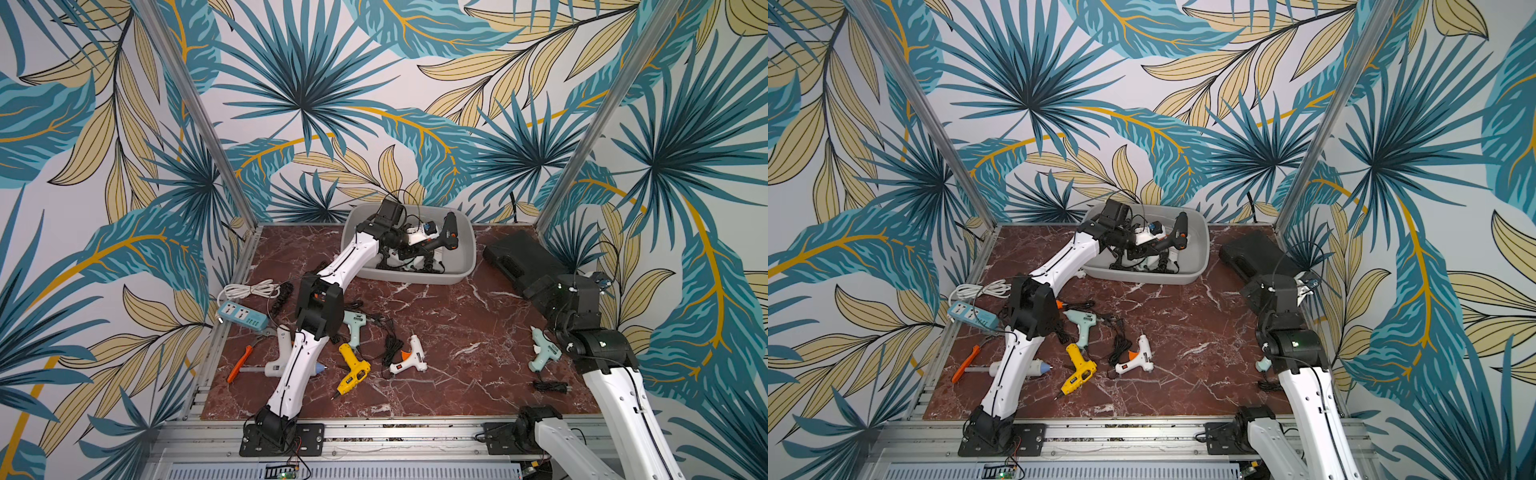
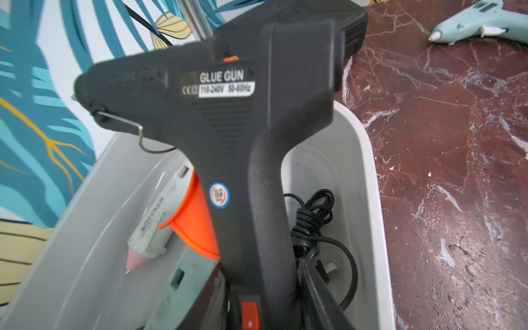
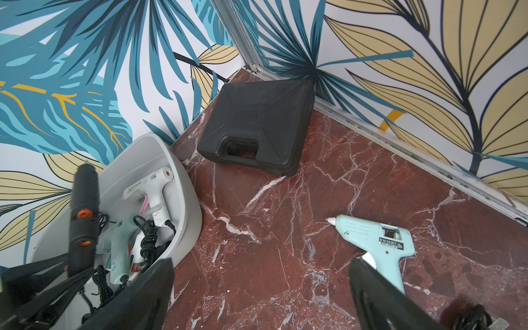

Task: Put the hot melt glue gun into the storage box
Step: Place the hot melt adhesive gun in the storage box.

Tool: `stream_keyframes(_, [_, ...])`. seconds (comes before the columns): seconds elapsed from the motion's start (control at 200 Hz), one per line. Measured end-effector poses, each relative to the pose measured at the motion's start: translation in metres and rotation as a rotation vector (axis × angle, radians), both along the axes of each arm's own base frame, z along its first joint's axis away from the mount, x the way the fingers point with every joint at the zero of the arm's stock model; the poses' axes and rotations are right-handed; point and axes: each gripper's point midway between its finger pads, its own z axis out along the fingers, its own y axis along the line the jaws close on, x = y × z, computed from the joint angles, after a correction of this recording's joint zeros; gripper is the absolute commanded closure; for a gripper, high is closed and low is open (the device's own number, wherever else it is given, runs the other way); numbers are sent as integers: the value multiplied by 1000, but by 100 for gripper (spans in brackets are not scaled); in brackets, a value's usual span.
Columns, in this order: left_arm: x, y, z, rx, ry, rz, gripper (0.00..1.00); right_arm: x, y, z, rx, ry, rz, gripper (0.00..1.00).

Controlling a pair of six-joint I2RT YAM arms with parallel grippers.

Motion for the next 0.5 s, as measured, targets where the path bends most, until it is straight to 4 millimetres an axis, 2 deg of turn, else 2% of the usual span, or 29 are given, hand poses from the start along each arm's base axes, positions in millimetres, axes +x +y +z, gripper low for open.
stream_keyframes(0.12, [2,-6,-30,75,-7,25,100,0,1,0,1,2,7,0])
stream_keyframes(0.27, [5,-14,-57,146,-29,46,100,-1,2,1,2,-1,13,1])
stream_keyframes(0.496, [12,-21,-58,225,-150,59,100,0,5,0,10,1,31,1])
